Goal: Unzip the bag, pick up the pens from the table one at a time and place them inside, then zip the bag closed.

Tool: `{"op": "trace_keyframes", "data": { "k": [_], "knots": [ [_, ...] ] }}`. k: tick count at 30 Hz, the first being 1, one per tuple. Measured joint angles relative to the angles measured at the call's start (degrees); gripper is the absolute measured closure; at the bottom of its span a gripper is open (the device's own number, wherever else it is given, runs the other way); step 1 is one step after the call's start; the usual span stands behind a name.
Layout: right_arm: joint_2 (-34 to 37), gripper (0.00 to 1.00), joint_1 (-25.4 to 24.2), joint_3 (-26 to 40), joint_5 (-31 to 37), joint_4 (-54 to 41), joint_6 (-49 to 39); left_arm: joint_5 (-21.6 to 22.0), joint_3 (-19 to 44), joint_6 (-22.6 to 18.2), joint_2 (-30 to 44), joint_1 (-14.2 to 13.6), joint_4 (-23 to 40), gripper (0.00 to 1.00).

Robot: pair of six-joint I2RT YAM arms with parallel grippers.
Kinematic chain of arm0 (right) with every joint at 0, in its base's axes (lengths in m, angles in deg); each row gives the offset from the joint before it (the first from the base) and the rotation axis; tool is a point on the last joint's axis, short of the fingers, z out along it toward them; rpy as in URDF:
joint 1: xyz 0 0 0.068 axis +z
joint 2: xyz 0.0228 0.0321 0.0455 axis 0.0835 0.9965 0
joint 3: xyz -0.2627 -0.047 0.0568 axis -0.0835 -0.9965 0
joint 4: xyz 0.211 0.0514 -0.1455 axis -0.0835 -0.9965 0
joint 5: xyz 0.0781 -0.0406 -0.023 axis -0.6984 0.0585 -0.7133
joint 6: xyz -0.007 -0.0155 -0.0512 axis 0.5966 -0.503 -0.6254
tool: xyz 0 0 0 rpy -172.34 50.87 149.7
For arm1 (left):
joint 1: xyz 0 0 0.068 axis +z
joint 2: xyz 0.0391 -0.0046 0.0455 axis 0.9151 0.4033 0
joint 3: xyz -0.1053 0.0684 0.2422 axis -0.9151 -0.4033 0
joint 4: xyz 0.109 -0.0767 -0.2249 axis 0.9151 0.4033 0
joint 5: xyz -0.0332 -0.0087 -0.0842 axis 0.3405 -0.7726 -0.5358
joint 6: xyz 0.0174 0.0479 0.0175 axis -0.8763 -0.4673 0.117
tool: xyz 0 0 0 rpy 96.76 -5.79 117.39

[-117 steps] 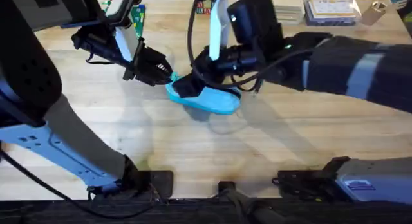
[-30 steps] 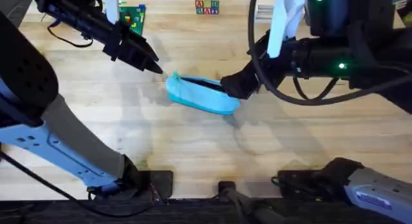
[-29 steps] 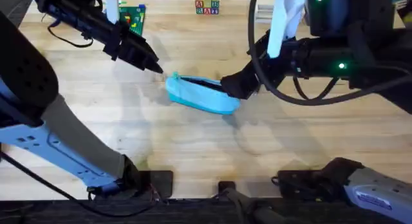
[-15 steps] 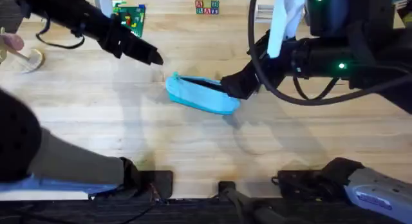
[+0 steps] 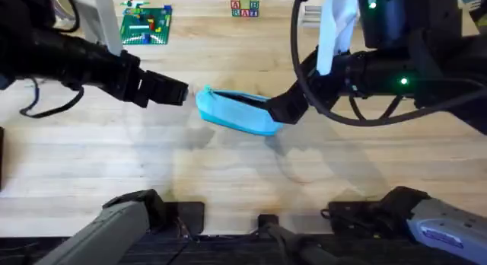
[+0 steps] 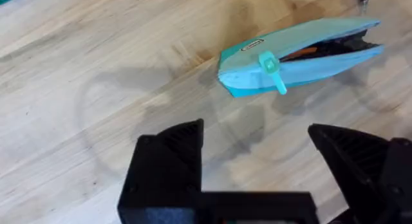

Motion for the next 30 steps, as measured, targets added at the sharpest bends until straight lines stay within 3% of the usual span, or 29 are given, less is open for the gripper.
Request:
{"op": "trace_keyframes", "data": {
  "k": [3, 5, 8, 11, 12, 18, 30],
  "knots": [
    [0.00, 0.065, 0.00, 0.00, 0.00, -0.68, -0.02, 0.69, 0.00, 1.54, -1.93, 0.00, 0.09, 0.003],
    [0.00, 0.163, 0.00, 0.02, 0.00, -0.65, -0.02, 0.94, 0.00, 2.07, -2.10, 0.00, 0.09, 0.003],
    [0.00, 0.428, 0.00, 0.00, 0.02, -0.75, -0.19, 1.29, -0.04, 2.74, -1.98, 0.00, 0.09, 0.004],
    [0.00, 0.849, 0.00, 0.00, 0.02, -0.86, -0.22, 1.31, -0.04, 2.98, -1.98, 0.00, 0.09, 0.004],
    [0.00, 0.938, 0.00, 0.00, 0.02, -0.89, -0.14, 1.30, -0.04, 3.00, -1.98, 0.00, 0.07, 0.004],
    [0.00, 0.973, 0.00, 0.00, -0.02, -2.09, -2.23, 1.29, -0.04, 3.00, -1.98, 0.00, 0.07, 0.004],
    [0.00, 0.974, 0.00, 0.02, -1.73, -9.89, -14.52, 1.31, -0.04, 3.00, -1.98, 0.00, 0.07, 0.005]
  ]
}}
